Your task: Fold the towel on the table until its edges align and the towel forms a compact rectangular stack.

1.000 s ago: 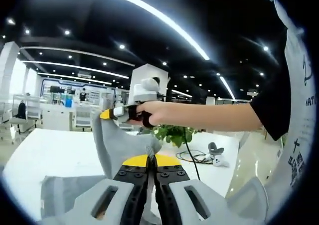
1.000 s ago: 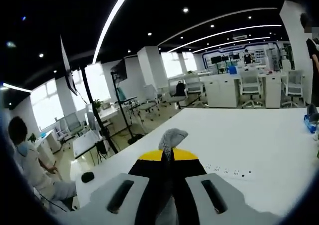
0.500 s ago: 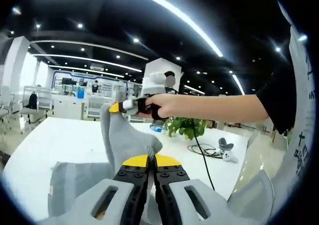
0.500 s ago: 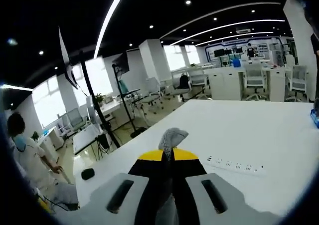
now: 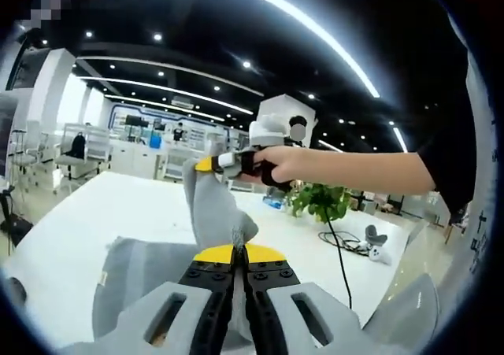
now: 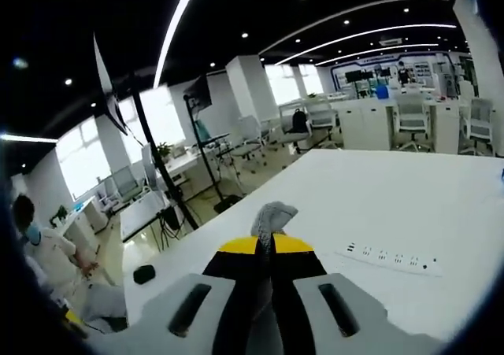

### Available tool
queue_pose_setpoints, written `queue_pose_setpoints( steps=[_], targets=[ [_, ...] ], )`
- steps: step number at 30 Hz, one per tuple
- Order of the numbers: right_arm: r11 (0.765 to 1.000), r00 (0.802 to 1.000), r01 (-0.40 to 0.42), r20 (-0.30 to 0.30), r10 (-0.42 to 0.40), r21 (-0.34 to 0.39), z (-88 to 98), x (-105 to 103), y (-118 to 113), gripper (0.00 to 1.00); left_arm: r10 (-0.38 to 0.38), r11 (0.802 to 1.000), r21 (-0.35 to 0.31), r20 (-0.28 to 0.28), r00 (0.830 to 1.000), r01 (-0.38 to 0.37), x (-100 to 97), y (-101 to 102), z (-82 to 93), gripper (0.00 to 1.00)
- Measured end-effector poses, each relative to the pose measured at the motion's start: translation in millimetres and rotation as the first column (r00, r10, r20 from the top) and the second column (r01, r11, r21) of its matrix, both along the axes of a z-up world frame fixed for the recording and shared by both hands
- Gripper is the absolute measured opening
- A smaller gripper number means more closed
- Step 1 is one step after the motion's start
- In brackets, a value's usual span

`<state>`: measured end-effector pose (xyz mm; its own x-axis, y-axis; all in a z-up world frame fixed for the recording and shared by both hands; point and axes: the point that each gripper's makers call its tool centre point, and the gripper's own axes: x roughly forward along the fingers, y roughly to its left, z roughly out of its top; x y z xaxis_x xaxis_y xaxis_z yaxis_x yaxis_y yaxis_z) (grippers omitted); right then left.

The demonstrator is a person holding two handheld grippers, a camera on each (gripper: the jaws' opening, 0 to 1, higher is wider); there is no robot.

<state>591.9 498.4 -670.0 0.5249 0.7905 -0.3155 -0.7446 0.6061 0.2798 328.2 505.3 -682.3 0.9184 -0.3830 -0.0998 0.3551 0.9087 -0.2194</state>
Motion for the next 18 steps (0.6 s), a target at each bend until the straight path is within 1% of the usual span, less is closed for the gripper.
queue_pose_setpoints(
  steps=[2,3,4,7,10,15,17,18],
  targets=[
    [1.000,1.000,-0.008,-0.003,0.008,-0.002,-4.0,-1.1,4.8,0.02,0.012,1.000,0.005,-0.017,1.000,-0.012,-0.7,7.6,-6.9,0.03],
    [1.000,1.000,-0.014,-0.008,0.014,-0.004,-7.5,-2.9,7.6,0.02,0.027,0.999,0.024,-0.029,0.999,-0.027,-1.7,13.7,-12.4,0.03],
    [1.000,1.000,-0.014,-0.014,0.014,-0.004,-9.7,-4.5,8.8,0.02,0.036,0.999,0.029,-0.036,0.999,-0.035,-2.5,17.1,-15.4,0.03],
    [1.000,0.999,-0.024,-0.038,0.024,-0.004,-23.6,-5.7,20.6,0.02,0.063,0.998,0.009,-0.053,0.997,-0.062,-4.9,28.1,-23.8,0.03],
    [0.999,0.998,-0.031,-0.052,0.031,-0.011,-32.8,-9.0,28.2,0.02,0.089,0.996,0.011,-0.080,0.993,-0.089,-5.3,37.1,-34.4,0.03],
    [0.999,0.997,-0.034,-0.075,0.032,-0.023,-53.0,-8.0,45.1,0.03,0.126,0.992,-0.010,-0.104,0.987,-0.128,-5.4,52.4,-50.9,0.03],
    [0.999,0.996,-0.039,-0.088,0.035,-0.035,-60.9,-8.7,51.2,0.03,0.137,0.990,-0.013,-0.121,0.983,-0.140,-5.2,58.2,-61.0,0.03],
    [0.998,0.995,-0.042,-0.092,0.038,-0.040,-66.7,-7.4,58.2,0.03,0.148,0.989,-0.006,-0.128,0.981,-0.150,-5.1,61.8,-65.8,0.03]
  ],
)
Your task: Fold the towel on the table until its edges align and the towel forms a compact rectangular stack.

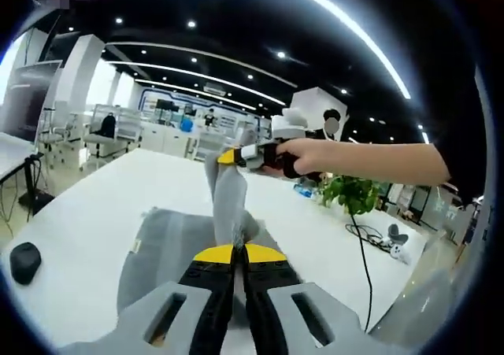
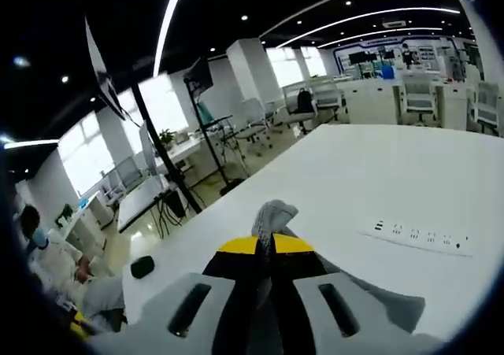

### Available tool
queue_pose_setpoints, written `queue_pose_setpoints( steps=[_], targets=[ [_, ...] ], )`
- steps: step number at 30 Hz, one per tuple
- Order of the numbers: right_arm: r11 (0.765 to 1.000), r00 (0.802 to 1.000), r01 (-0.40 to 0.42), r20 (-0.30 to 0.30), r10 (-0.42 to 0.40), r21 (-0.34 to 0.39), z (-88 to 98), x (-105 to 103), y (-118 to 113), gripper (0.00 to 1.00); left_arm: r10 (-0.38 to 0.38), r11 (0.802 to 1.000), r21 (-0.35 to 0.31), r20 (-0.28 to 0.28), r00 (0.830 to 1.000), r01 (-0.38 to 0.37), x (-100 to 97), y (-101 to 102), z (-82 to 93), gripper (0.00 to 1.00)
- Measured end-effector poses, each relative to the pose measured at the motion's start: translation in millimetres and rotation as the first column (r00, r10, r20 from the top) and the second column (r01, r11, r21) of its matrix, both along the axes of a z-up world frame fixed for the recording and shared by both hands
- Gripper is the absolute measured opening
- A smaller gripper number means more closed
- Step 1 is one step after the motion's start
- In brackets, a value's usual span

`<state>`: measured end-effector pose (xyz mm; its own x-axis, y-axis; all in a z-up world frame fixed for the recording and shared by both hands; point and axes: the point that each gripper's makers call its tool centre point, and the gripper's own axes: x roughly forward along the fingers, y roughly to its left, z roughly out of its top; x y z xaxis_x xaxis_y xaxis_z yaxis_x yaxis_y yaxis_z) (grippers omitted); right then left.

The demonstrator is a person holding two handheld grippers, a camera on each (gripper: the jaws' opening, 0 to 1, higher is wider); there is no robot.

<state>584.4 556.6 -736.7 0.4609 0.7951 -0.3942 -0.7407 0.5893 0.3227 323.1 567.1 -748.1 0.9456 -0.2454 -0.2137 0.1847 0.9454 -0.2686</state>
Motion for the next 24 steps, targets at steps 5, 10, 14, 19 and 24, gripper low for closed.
queue_pose_setpoints(
  steps=[5,10,14,19,24],
  targets=[
    [1.000,1.000,0.004,-0.027,-0.005,-0.022,-22.7,5.9,20.4,0.03,0.043,0.999,-0.026,-0.031,0.999,-0.044,0.6,18.9,-21.1,0.03],
    [0.999,0.998,0.015,-0.054,-0.017,-0.045,-44.8,7.5,37.0,0.03,0.075,0.997,-0.032,-0.055,0.996,-0.077,0.4,34.8,-33.2,0.03],
    [0.998,0.998,0.015,-0.068,-0.019,-0.063,-59.3,7.9,48.6,0.03,0.102,0.994,-0.041,-0.078,0.992,-0.106,-3.4,46.2,-45.0,0.03],
    [0.995,0.999,0.006,-0.053,-0.012,-0.097,-77.9,10.2,67.8,0.03,0.133,0.988,-0.068,-0.104,0.986,-0.141,-5.5,57.4,-62.8,0.03],
    [0.991,0.999,0.000,-0.032,-0.004,-0.132,-91.5,7.2,78.9,0.03,0.149,0.984,-0.083,-0.130,0.980,-0.160,-6.8,65.2,-79.7,0.03]
  ],
)
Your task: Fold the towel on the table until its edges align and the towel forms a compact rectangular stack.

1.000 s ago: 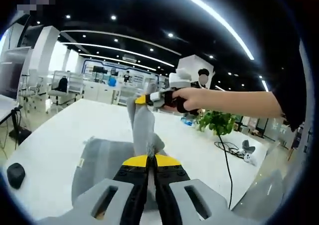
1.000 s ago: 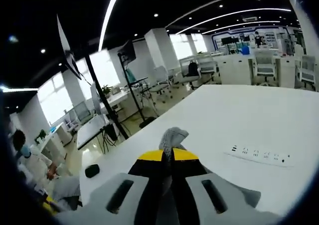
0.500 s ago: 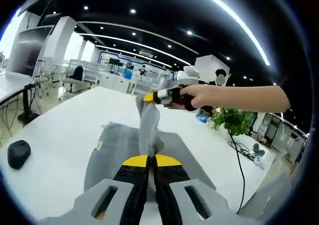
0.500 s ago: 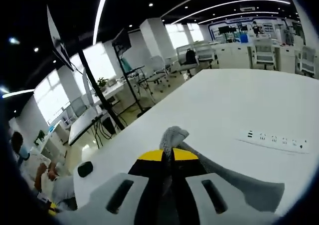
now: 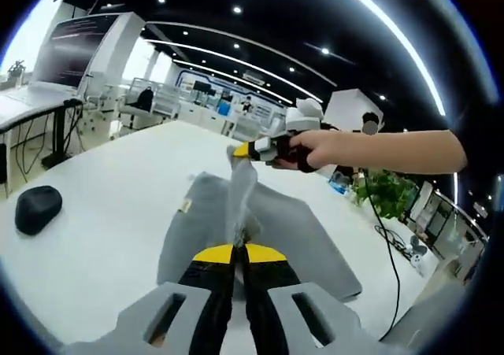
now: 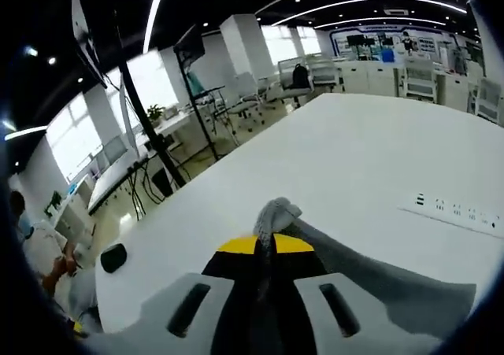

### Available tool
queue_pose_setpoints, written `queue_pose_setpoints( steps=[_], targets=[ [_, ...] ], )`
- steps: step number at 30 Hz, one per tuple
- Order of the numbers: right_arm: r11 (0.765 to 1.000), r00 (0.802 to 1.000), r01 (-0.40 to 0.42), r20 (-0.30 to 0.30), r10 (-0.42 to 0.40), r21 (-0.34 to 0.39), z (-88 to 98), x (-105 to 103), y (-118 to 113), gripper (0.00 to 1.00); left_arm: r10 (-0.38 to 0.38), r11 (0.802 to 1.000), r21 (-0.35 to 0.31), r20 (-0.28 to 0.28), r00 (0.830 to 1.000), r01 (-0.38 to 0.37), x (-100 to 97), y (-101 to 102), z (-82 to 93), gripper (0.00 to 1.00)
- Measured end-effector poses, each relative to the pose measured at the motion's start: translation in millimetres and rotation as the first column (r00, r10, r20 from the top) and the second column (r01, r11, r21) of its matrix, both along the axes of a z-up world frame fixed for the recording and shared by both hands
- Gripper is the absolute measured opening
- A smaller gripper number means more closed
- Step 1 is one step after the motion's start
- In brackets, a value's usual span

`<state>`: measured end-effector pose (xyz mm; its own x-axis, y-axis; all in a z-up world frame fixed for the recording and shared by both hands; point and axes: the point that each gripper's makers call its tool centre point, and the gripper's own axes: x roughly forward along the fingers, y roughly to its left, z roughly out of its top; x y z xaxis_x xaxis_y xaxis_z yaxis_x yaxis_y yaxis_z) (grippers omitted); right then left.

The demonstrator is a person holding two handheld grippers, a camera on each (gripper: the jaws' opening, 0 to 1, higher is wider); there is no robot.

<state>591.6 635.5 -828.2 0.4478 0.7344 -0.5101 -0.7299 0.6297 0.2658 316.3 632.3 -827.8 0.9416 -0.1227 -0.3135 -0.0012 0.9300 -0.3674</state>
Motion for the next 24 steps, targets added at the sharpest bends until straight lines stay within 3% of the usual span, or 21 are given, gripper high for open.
queue_pose_setpoints(
  steps=[5,12,18,24],
  targets=[
    [1.000,0.999,-0.021,0.039,0.021,-0.016,-10.2,-1.6,19.0,0.05,0.032,0.999,-0.018,-0.039,0.999,-0.033,-2.0,12.6,-18.1,0.04],
    [0.999,0.998,-0.045,0.044,0.046,-0.024,-26.7,3.1,32.2,0.10,0.071,0.997,-0.036,-0.101,0.992,-0.075,-5.1,31.1,-39.4,0.08],
    [0.998,0.994,-0.070,0.082,0.070,-0.008,-18.6,4.6,36.5,0.14,0.098,0.995,-0.025,-0.122,0.988,-0.101,-7.3,41.4,-43.5,0.16],
    [0.997,0.993,-0.077,0.087,0.078,-0.009,-18.9,7.5,30.9,0.13,0.114,0.993,-0.006,-0.137,0.984,-0.115,-6.6,47.4,-46.5,0.18]
  ],
)
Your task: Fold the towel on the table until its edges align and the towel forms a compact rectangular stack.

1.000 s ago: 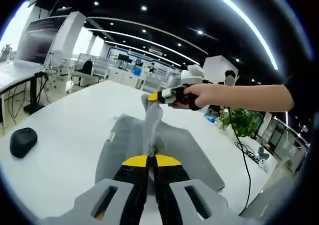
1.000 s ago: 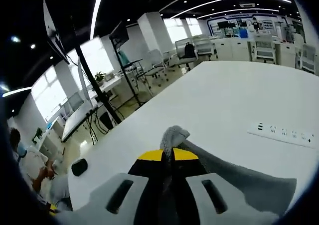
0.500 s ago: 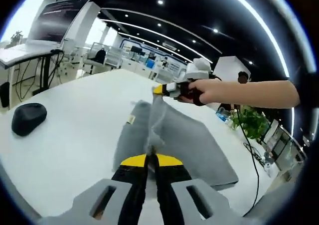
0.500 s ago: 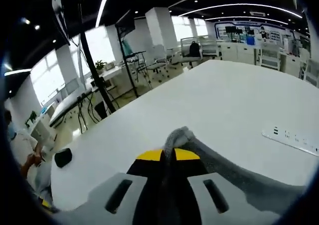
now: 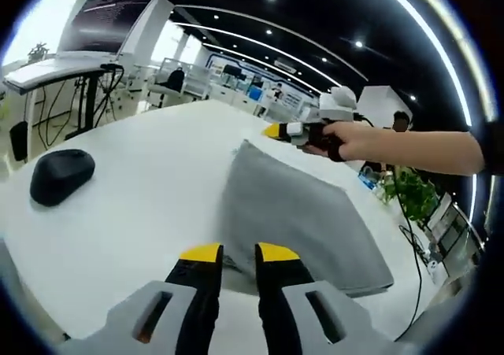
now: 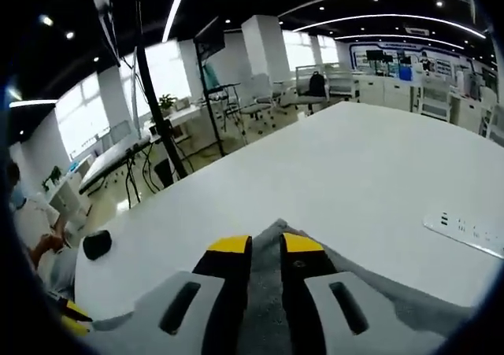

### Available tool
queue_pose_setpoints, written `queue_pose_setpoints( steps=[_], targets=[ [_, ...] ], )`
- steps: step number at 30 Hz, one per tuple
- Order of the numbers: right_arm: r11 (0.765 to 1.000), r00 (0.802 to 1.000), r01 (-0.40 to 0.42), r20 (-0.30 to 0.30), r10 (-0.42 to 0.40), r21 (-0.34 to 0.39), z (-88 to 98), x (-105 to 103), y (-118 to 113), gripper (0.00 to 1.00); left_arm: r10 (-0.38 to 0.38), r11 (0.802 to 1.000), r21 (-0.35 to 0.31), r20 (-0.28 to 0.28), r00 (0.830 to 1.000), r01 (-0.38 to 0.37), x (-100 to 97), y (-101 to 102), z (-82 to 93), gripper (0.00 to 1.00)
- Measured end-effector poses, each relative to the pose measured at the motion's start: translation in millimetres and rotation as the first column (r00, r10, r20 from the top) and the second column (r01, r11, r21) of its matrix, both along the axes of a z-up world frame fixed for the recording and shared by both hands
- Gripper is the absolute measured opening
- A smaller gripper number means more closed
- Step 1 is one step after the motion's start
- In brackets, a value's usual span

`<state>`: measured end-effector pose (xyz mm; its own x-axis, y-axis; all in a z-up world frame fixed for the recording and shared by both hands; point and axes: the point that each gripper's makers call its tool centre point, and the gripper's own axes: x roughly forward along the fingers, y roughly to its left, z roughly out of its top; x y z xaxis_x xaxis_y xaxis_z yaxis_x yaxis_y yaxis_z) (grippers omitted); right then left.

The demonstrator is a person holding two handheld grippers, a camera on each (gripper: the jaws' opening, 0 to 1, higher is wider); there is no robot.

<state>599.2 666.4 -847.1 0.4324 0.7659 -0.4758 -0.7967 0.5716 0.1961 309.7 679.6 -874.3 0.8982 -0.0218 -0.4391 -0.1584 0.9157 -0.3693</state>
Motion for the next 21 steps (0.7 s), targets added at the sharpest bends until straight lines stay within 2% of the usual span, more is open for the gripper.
queue_pose_setpoints(
  steps=[5,11,15,21],
  targets=[
    [1.000,1.000,0.009,-0.001,-0.009,-0.005,-1.0,7.0,-8.4,0.13,0.008,1.000,0.013,0.001,1.000,-0.008,1.7,4.0,0.4,0.20],
    [1.000,1.000,0.016,-0.001,-0.016,-0.008,1.4,8.2,-21.7,0.16,-0.030,0.998,0.056,-0.002,1.000,0.030,6.3,1.4,2.7,0.23],
    [1.000,1.000,0.013,-0.020,-0.014,-0.015,-1.8,7.3,-31.6,0.19,-0.085,0.993,0.085,0.008,0.996,0.084,12.3,-14.3,10.4,0.27],
    [0.999,0.999,0.012,-0.032,-0.013,-0.042,-4.5,8.4,-56.5,0.25,-0.171,0.979,0.115,0.009,0.985,0.169,23.1,-46.8,21.4,0.38]
  ],
)
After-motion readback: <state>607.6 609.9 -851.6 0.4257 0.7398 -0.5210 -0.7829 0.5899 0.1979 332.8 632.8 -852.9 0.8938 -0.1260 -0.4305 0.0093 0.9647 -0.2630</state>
